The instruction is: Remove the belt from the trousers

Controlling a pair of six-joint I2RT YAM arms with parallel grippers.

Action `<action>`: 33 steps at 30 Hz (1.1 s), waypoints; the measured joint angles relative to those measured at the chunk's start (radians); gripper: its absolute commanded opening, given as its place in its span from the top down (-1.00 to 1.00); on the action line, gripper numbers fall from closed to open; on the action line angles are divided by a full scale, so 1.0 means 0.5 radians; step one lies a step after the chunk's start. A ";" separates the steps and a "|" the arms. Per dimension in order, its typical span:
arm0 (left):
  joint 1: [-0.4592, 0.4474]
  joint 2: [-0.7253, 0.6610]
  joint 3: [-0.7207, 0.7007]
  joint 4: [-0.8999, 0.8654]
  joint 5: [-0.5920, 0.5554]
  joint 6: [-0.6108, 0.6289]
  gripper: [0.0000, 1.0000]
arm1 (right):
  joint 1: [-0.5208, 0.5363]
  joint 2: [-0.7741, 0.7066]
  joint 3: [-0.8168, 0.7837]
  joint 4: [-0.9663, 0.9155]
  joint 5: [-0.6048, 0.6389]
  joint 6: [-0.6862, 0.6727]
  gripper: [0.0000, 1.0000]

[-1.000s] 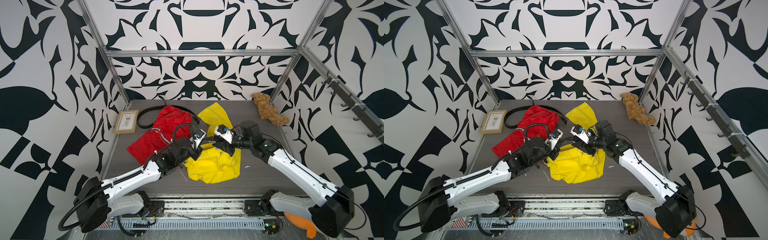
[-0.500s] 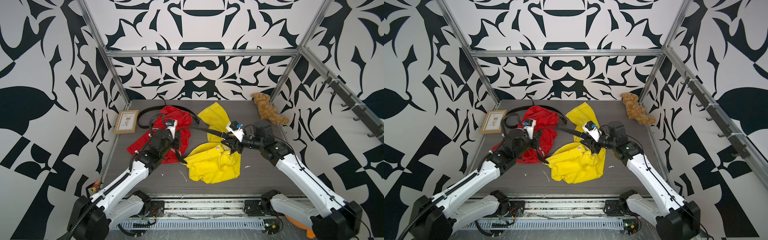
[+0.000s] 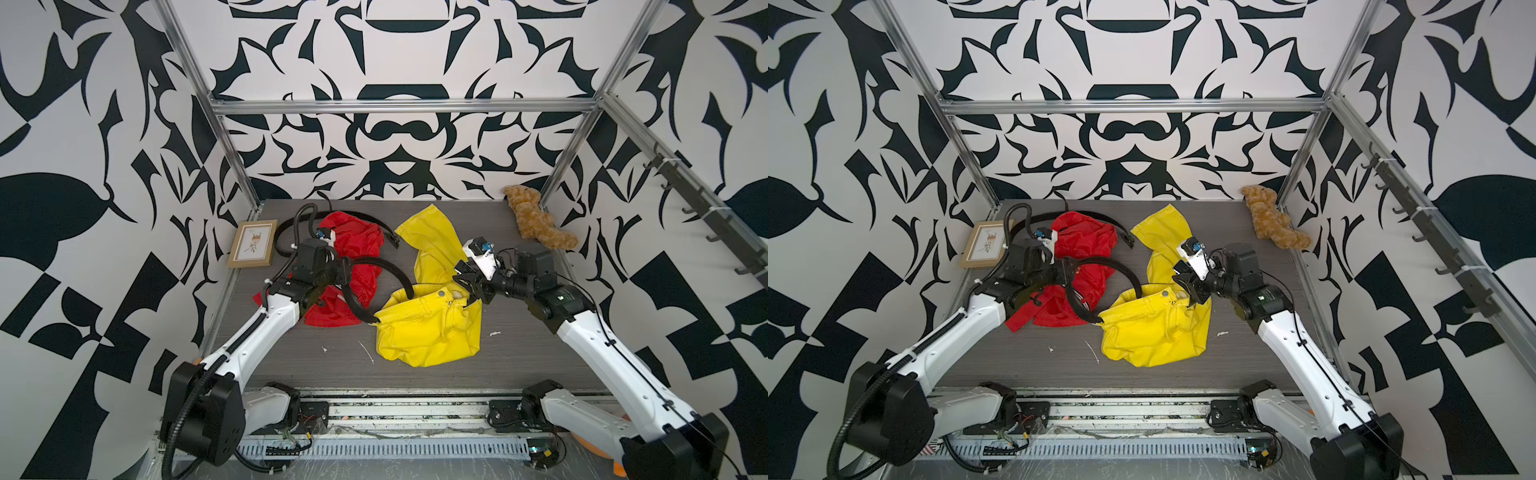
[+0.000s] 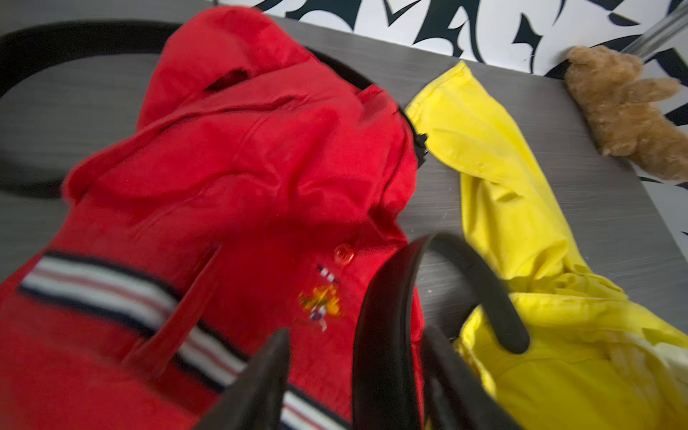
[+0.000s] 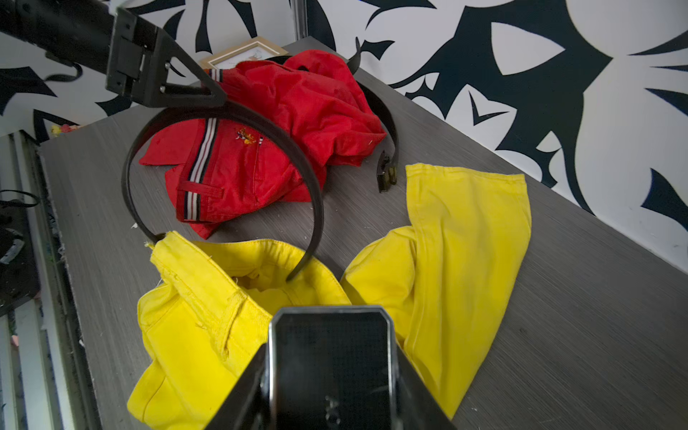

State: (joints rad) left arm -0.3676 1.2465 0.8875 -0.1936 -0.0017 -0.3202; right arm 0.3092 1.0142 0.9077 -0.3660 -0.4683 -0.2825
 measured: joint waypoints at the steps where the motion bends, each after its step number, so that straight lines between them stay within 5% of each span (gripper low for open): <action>1: -0.036 0.018 0.084 -0.043 0.013 0.017 -0.99 | 0.000 0.020 0.041 -0.021 0.035 0.011 1.00; 9: -0.687 -0.055 0.397 -0.075 0.043 0.195 -0.99 | 0.000 0.095 0.320 -0.078 0.220 0.105 1.00; 14: -0.994 0.259 0.309 0.272 0.271 0.124 -0.92 | 0.000 0.095 0.344 -0.073 0.266 0.189 1.00; 18: -1.043 0.649 0.273 0.506 0.407 0.017 -0.72 | 0.000 0.095 0.352 -0.077 0.270 0.226 1.00; 28: -1.012 1.324 0.523 0.966 0.684 -0.164 0.20 | -0.005 0.071 0.497 -0.249 0.334 0.251 1.00; 33: -0.996 1.581 0.730 1.059 0.825 -0.197 0.40 | -0.013 0.069 0.678 -0.404 0.388 0.235 1.00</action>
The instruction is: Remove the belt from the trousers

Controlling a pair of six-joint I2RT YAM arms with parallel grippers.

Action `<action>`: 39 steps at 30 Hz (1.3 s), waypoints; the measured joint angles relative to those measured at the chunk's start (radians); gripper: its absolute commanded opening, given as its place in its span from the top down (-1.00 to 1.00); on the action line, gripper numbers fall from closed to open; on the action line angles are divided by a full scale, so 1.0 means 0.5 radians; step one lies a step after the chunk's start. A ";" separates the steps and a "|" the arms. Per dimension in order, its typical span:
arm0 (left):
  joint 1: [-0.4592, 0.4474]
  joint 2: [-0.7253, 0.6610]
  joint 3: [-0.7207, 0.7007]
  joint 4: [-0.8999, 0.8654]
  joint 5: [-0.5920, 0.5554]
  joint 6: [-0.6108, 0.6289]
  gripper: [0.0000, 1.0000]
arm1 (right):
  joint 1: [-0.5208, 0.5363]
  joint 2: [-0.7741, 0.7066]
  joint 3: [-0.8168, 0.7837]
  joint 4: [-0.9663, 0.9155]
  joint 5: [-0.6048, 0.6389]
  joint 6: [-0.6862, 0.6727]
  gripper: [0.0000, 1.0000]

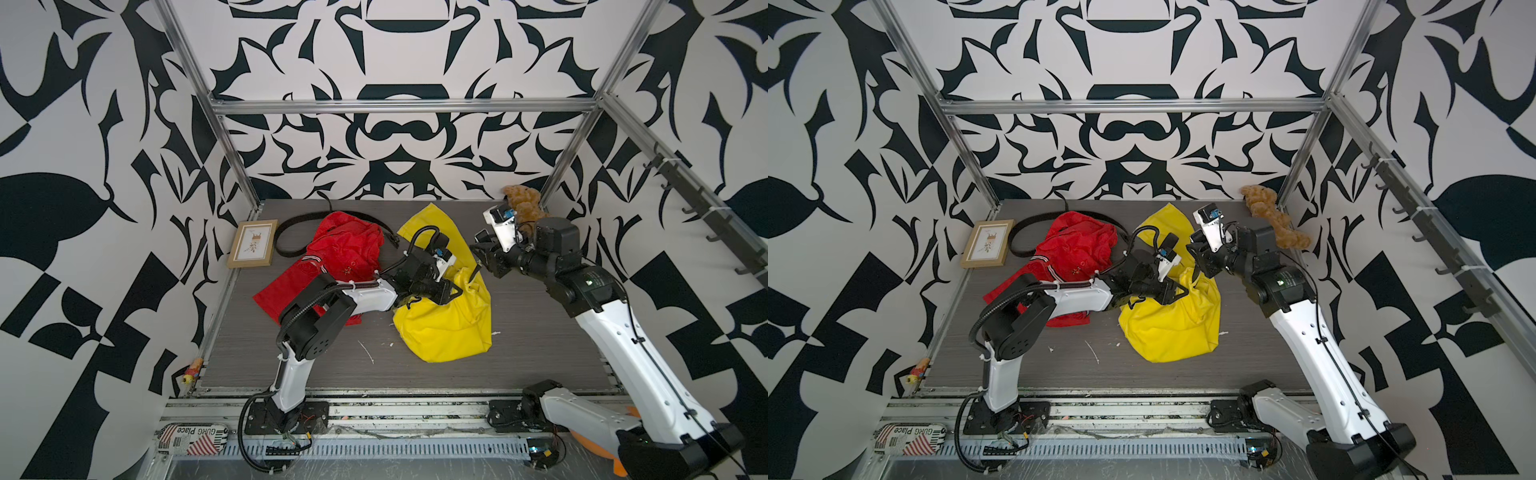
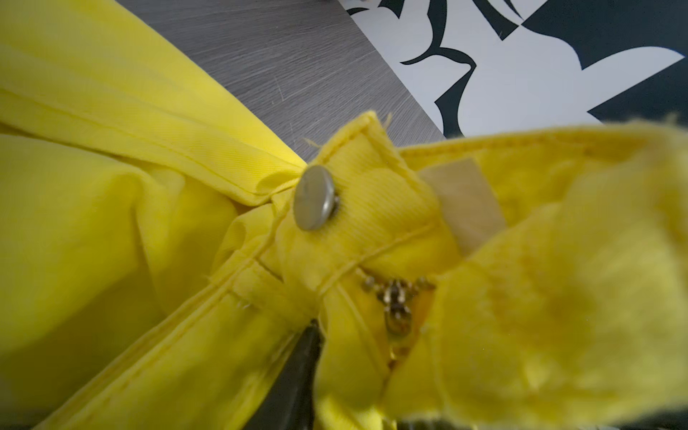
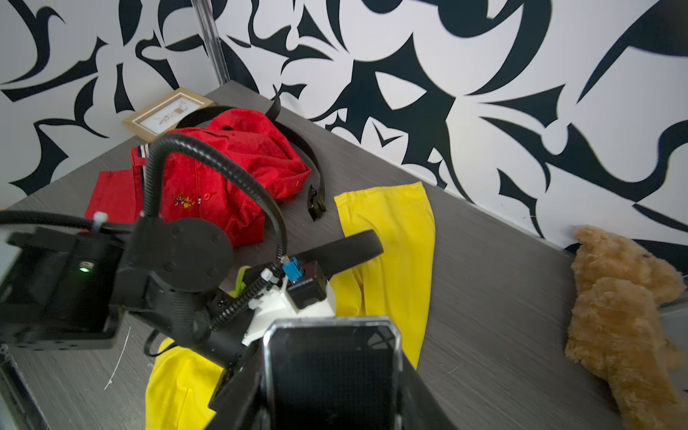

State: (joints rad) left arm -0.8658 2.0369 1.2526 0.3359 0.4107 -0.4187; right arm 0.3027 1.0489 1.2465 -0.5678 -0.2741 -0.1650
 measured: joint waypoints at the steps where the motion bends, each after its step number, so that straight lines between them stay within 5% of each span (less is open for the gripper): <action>1: 0.000 0.053 0.045 0.024 0.026 -0.006 0.40 | 0.000 0.002 0.059 -0.043 0.009 -0.002 1.00; 5: -0.002 0.200 0.198 0.019 0.089 -0.007 0.34 | -0.001 0.021 0.266 -0.124 0.018 -0.004 1.00; 8: -0.001 0.217 0.195 0.018 0.083 0.003 -0.20 | 0.000 0.041 0.381 -0.138 0.016 0.005 1.00; 13: -0.001 -0.177 -0.330 0.164 -0.117 0.008 -0.89 | 0.002 0.083 0.432 -0.105 0.011 0.050 1.00; 16: -0.009 -0.510 -0.634 0.262 -0.233 0.027 -1.00 | 0.005 0.089 0.426 -0.035 0.013 0.099 1.00; 20: -0.056 -0.771 -0.657 0.373 -0.321 0.092 -0.99 | 0.025 0.082 0.353 0.113 0.014 0.190 1.00; 28: -0.114 -0.687 -0.333 0.623 -0.381 0.114 -0.99 | 0.153 0.143 0.276 0.233 0.020 0.291 1.00; 31: -0.114 -0.552 -0.195 0.656 -0.399 0.112 -0.85 | 0.230 0.173 0.266 0.249 0.031 0.310 1.00; 32: -0.114 -0.504 -0.150 0.660 -0.404 0.105 -0.67 | 0.258 0.185 0.262 0.252 0.039 0.312 1.00; 35: -0.112 -0.412 -0.081 0.666 -0.393 0.094 0.45 | 0.311 0.217 0.249 0.287 0.086 0.311 1.00; 37: -0.115 -0.394 -0.076 0.670 -0.371 0.085 0.95 | 0.323 0.243 0.248 0.298 0.116 0.310 0.96; 39: -0.111 -0.401 -0.102 0.676 -0.369 0.063 1.00 | 0.329 0.266 0.248 0.307 0.135 0.297 0.35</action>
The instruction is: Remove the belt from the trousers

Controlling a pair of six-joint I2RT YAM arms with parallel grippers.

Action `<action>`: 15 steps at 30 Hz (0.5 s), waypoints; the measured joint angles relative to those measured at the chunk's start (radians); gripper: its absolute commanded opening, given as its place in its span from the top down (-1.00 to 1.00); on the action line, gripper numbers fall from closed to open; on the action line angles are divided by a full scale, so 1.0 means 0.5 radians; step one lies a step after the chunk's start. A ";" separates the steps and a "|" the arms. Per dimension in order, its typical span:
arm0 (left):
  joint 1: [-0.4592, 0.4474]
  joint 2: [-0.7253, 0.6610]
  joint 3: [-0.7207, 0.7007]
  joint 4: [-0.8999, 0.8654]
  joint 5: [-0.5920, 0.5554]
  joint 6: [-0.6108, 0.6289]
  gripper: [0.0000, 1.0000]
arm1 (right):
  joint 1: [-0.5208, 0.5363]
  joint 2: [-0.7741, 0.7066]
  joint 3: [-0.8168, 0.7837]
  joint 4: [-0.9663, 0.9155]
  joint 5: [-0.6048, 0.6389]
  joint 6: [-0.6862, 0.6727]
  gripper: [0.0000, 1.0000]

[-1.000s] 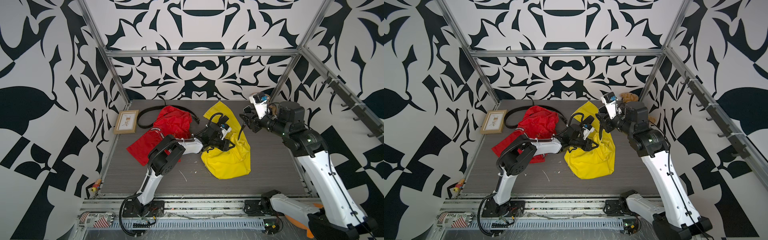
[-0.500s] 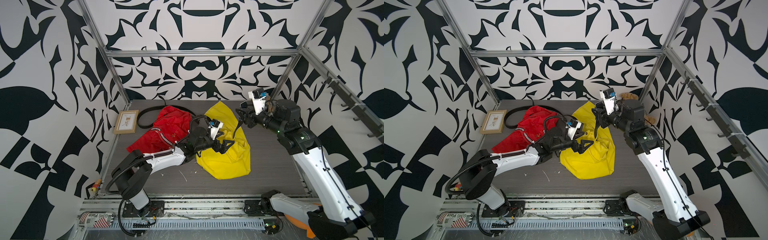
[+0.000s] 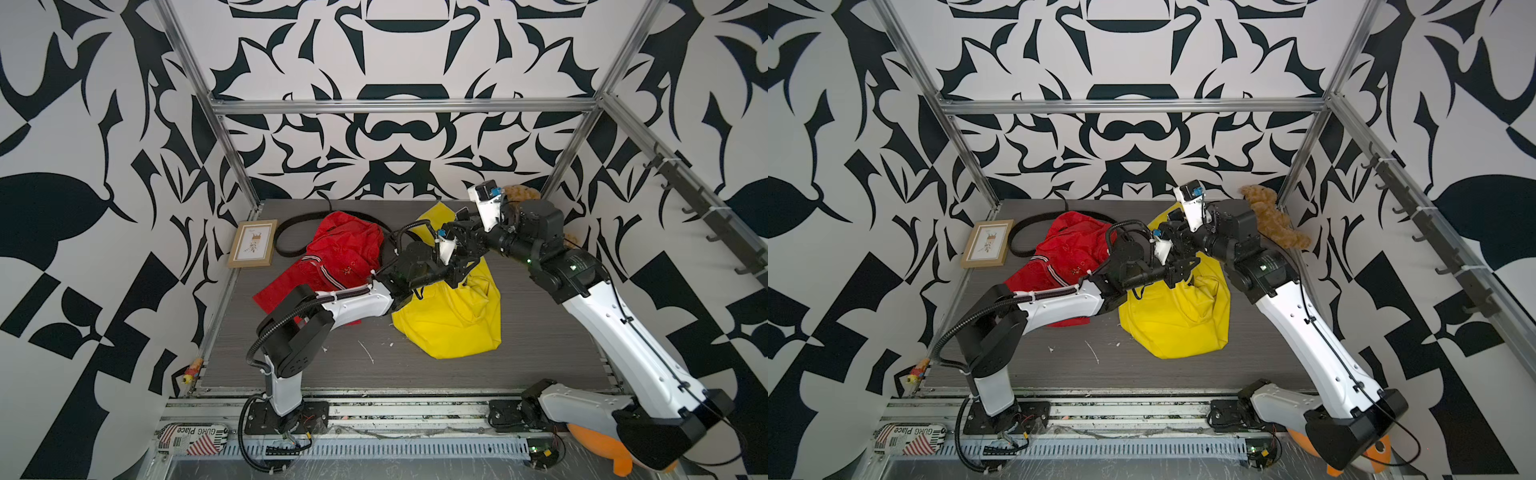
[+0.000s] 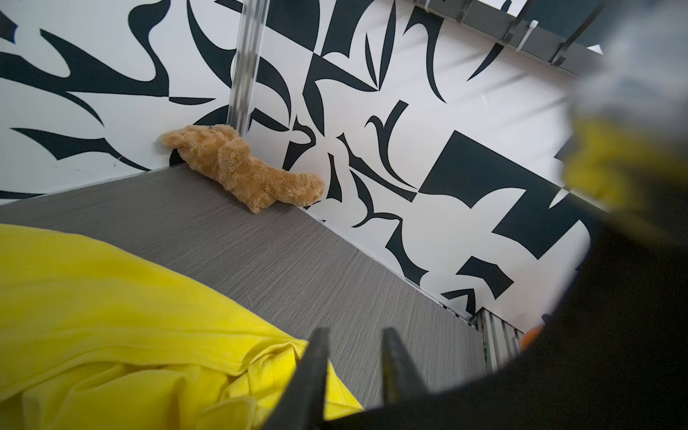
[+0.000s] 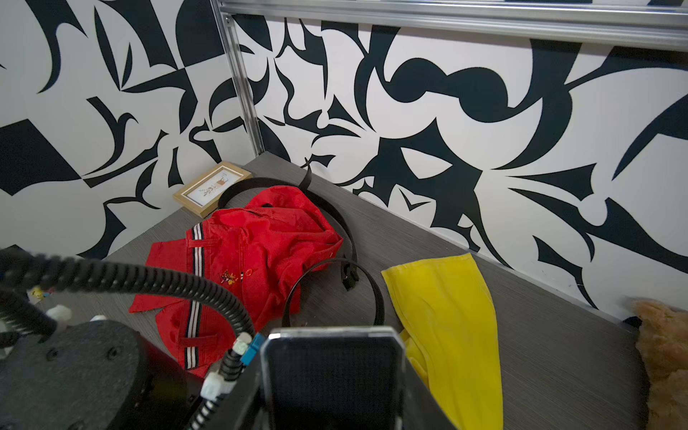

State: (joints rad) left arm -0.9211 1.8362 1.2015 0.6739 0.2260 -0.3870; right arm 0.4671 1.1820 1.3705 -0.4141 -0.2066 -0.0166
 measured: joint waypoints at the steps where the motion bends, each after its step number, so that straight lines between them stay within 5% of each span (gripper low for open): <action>1: 0.009 -0.024 -0.050 0.006 -0.003 -0.015 1.00 | 0.002 0.005 0.000 -0.007 0.009 -0.006 0.16; 3: 0.028 -0.105 -0.187 0.028 -0.003 -0.027 1.00 | 0.004 0.008 -0.013 -0.050 0.005 -0.001 -0.12; 5: 0.051 -0.234 -0.385 0.033 0.002 -0.054 1.00 | 0.004 0.002 -0.033 -0.087 -0.018 -0.006 -0.61; 15: 0.146 -0.703 -1.022 -0.101 0.098 -0.085 1.00 | -0.484 0.010 -0.116 -0.082 -0.060 0.028 -0.71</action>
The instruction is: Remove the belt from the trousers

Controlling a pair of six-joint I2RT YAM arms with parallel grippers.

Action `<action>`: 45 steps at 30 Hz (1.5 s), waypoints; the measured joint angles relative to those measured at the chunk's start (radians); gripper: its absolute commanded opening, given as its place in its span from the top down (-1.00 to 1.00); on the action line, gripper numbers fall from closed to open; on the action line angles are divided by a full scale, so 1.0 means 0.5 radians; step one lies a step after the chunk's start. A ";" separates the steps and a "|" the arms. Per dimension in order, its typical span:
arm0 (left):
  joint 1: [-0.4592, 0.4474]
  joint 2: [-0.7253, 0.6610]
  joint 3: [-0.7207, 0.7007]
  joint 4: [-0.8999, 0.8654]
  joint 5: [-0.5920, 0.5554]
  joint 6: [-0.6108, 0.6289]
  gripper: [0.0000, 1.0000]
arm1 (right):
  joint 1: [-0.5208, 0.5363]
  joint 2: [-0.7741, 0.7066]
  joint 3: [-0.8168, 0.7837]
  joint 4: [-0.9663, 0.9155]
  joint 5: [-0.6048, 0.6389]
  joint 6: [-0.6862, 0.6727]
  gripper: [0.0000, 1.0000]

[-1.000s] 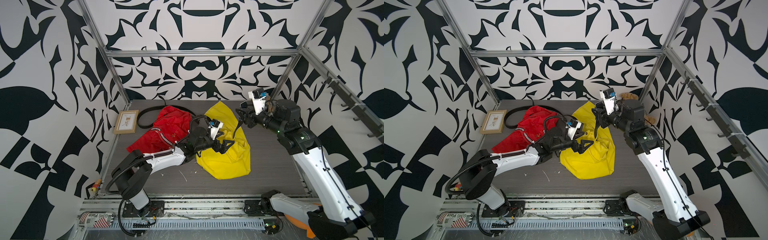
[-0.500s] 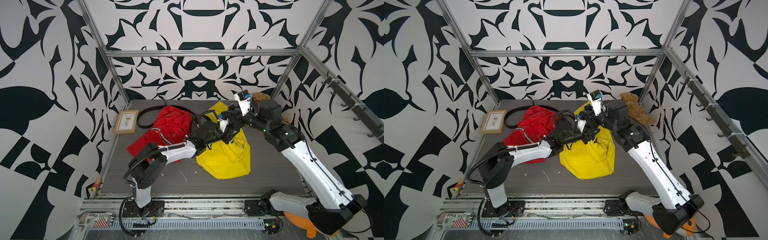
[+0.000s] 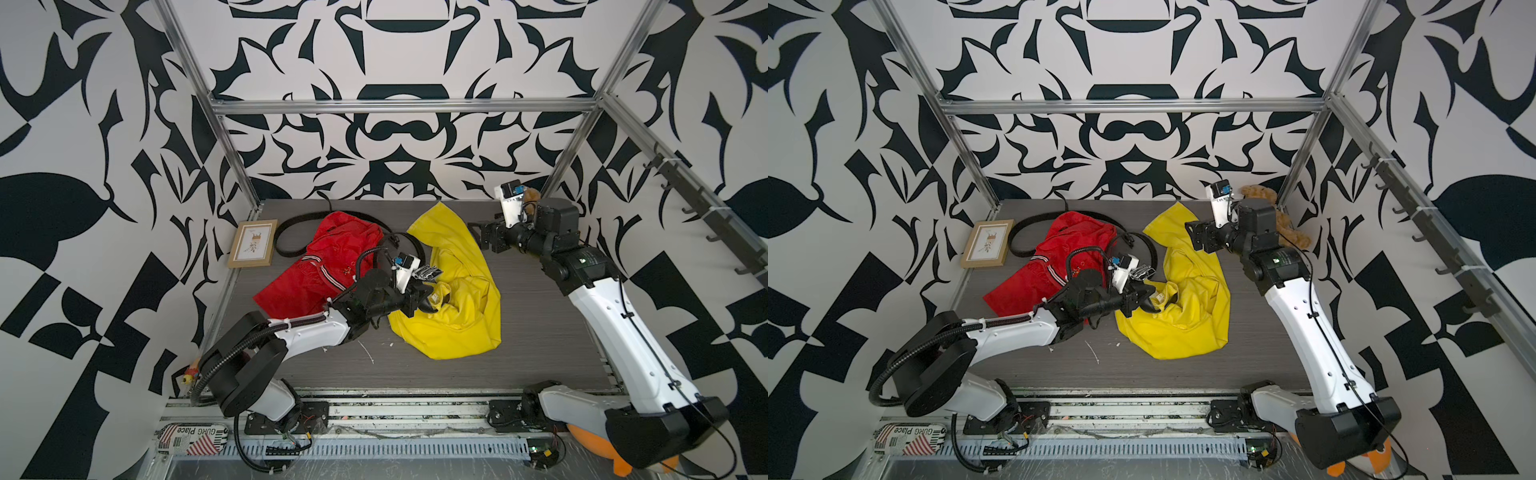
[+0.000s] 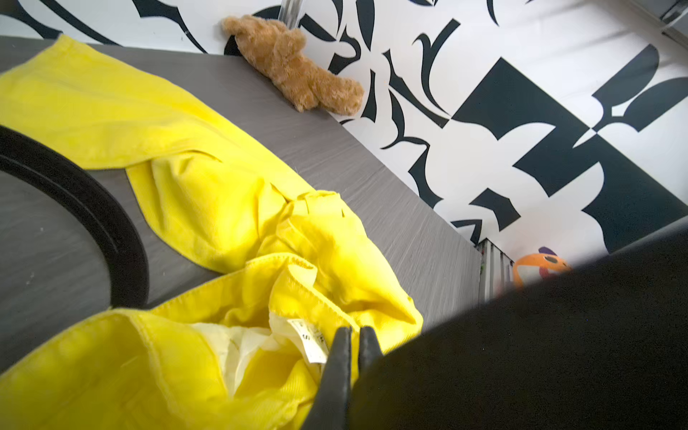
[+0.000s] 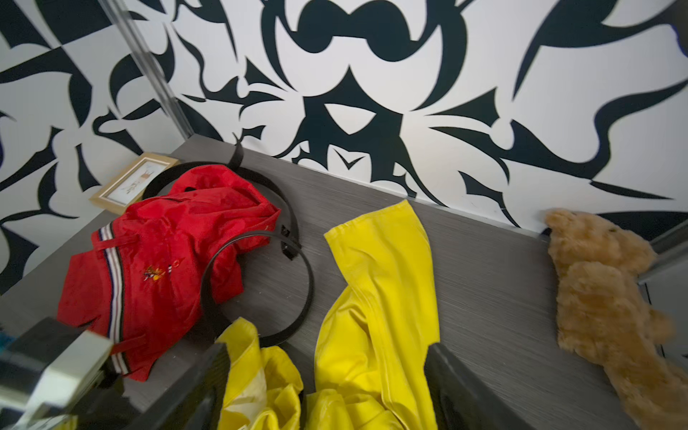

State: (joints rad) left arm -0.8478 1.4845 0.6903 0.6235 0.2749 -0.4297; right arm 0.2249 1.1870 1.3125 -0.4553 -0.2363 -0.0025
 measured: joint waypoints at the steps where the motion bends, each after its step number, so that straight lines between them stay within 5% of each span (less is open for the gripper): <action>1: -0.001 -0.019 -0.021 -0.023 0.012 -0.001 1.00 | -0.021 0.025 -0.017 0.021 0.002 0.008 -0.67; 11: 0.000 -0.145 -0.098 -0.358 0.149 0.046 1.00 | 0.020 0.864 -0.206 0.185 0.037 0.143 -0.09; 15: 0.013 -0.188 -0.089 -0.584 0.206 0.108 1.00 | 0.140 1.069 -0.262 0.156 -0.010 0.196 -0.03; 23: 0.020 -0.250 -0.121 -0.947 0.277 0.140 1.00 | 0.341 1.096 -0.388 0.116 -0.094 0.293 0.14; 33: 0.020 -0.288 -0.131 -1.318 -0.067 0.127 1.00 | 0.285 1.282 -0.397 0.124 0.320 0.463 0.07; 40: 0.020 -0.425 -0.214 -1.314 -0.235 0.096 1.00 | 0.091 1.089 -0.509 0.077 0.510 0.526 0.09; 45: 0.020 -0.516 -0.290 -1.254 -0.240 0.099 1.00 | 0.338 0.820 -0.393 -0.047 0.475 0.472 0.09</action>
State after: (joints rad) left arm -0.8379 1.2266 0.5453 -0.0036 0.1547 -0.3801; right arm 0.3939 1.5970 1.1160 -0.4786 0.0013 0.2333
